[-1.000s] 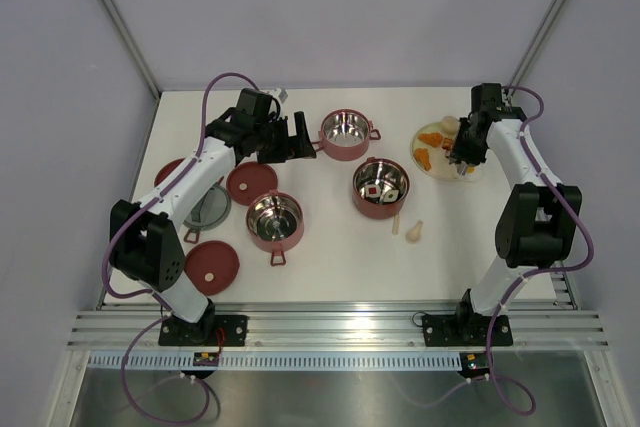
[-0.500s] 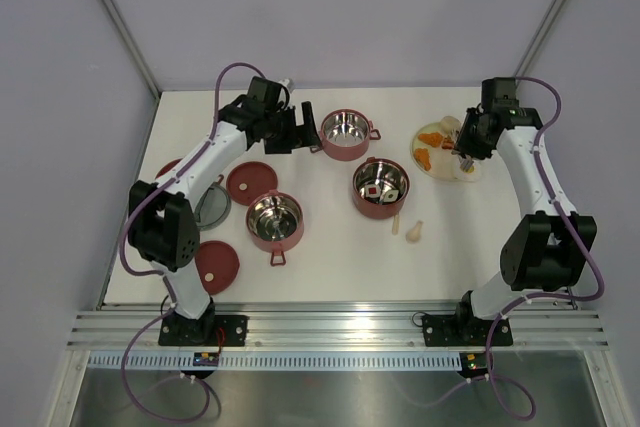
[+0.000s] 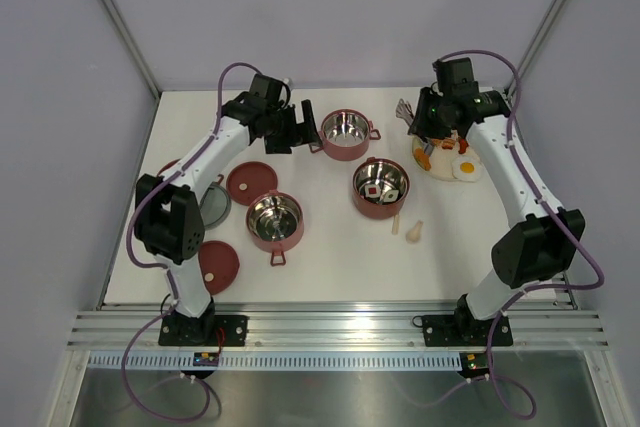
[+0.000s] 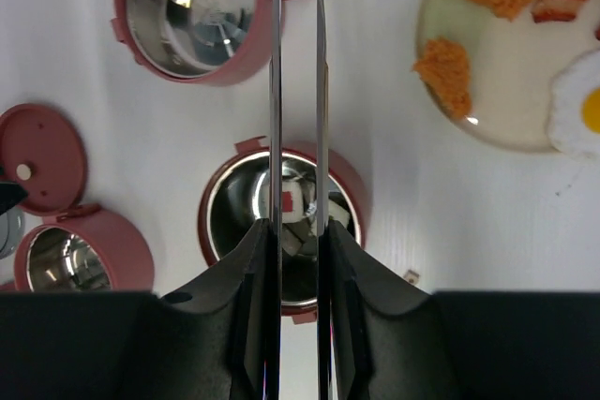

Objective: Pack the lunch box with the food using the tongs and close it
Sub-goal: Pick up the fake food from the plate, then place the fake food in the packing box.

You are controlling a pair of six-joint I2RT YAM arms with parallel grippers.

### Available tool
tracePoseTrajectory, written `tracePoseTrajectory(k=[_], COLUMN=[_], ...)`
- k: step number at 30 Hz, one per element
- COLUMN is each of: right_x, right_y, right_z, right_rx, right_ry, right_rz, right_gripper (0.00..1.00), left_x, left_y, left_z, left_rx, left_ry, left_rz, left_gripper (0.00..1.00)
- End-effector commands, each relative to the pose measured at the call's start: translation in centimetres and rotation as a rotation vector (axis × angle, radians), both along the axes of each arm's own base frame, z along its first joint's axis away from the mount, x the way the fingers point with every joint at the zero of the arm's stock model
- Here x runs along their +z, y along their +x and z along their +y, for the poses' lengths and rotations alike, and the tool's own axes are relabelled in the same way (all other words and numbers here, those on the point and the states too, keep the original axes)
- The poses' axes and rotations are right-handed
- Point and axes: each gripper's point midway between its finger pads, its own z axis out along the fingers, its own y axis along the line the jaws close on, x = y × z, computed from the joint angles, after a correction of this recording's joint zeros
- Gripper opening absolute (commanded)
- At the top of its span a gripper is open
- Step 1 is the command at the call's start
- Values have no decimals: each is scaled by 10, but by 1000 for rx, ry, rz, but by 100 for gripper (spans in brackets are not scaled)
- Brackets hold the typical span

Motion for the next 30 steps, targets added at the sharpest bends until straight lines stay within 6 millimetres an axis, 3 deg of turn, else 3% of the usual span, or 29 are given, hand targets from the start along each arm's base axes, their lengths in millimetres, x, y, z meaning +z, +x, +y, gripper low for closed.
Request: tracePoseTrajectory(k=[1,4,7,8,9,16,20,25,30], right_x=[17,19,19,8,11,-30,-52,-62,-61], right_y=[21,31,42,48,52,53,55,56,58], right_z=[32,62,93,98,103,144,149,149,149], right_rx=[51,122,182,185,191,272,274,277,276], right_ry=[36,74,141,141,144,86,69,58,51], right_rz=[-64,-92,-123,-105,-111,-28,13,37,40], right_gripper=[20,20,20,20,20,21,22,26,46], left_x=[22,20,30,28,35,37,31,28,25], left_y=[-5,-13,-19,-20,-23,-23,-24,-24,-22], left_z=[22,38,40,39,40,51,52,53,52], left_rx=[53,89,85,84,84,107,108,108,104], left_ry=[-29,-28,-99,-117,-131,-108,-99,-94,-96], left_rz=[-37,-30,-46,-47,-63,-78,-66,-62,-55], left_gripper=[96,96,96,96,96,96,96,96,96])
